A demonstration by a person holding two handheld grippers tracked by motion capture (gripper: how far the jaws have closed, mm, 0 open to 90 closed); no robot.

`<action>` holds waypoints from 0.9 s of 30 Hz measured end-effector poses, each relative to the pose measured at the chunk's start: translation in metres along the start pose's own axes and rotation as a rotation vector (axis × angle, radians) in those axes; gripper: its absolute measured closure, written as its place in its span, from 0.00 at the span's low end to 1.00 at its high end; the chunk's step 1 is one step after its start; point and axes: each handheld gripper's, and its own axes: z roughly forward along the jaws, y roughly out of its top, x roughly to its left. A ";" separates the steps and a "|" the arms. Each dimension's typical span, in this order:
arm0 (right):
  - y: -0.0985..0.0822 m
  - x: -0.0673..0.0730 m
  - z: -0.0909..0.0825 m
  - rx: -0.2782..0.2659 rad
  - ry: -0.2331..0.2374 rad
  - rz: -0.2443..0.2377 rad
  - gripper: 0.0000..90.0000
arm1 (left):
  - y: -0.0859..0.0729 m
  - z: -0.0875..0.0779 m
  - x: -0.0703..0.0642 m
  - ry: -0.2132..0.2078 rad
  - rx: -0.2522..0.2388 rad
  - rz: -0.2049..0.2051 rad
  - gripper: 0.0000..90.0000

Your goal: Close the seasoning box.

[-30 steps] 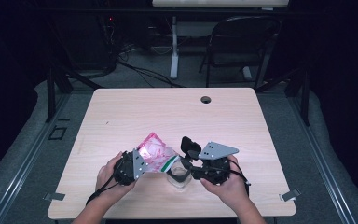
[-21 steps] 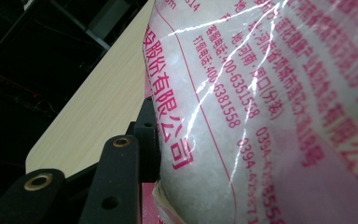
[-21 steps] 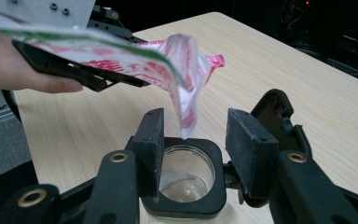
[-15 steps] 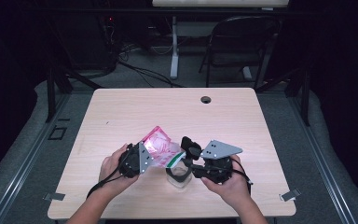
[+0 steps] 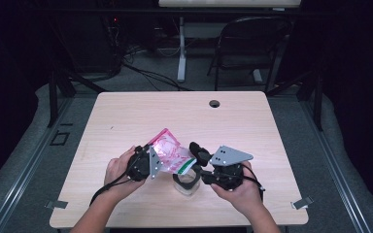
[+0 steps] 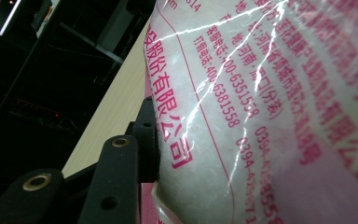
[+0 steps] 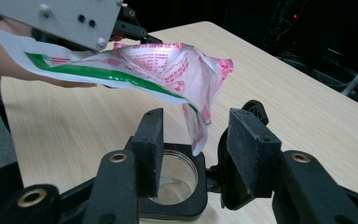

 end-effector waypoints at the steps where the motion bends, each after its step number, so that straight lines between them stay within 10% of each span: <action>1: 0.000 0.001 0.000 0.001 0.001 -0.003 0.63 | -0.001 0.000 -0.001 0.004 0.002 0.006 0.69; 27: 0.001 0.016 0.012 0.041 0.063 -0.055 0.71 | -0.003 0.007 -0.015 -0.045 0.066 0.061 0.69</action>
